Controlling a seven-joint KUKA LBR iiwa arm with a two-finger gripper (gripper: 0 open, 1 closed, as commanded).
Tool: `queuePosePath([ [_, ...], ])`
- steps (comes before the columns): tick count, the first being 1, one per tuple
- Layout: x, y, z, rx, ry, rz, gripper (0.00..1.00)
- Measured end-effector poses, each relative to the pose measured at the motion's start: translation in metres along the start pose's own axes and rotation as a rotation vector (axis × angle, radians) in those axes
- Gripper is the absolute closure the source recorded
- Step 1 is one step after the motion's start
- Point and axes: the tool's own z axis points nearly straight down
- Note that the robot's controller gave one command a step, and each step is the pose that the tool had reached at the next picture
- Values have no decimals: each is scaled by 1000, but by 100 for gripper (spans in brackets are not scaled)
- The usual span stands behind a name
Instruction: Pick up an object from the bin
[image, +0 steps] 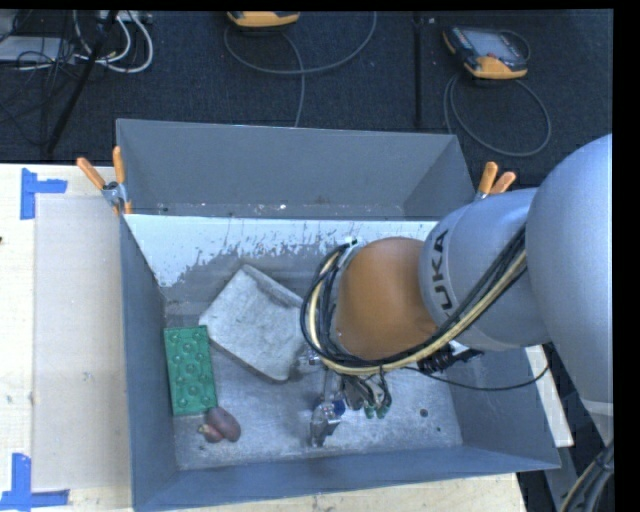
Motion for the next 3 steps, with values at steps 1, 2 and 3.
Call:
queuePosePath([
  [1, 7, -26, -4, -2, -9, -66, 0],
  [2, 6, -25, -6, -4, -14, -64, 100],
  [3, 8, -5, -163, -1, -21, -240, 100],
])
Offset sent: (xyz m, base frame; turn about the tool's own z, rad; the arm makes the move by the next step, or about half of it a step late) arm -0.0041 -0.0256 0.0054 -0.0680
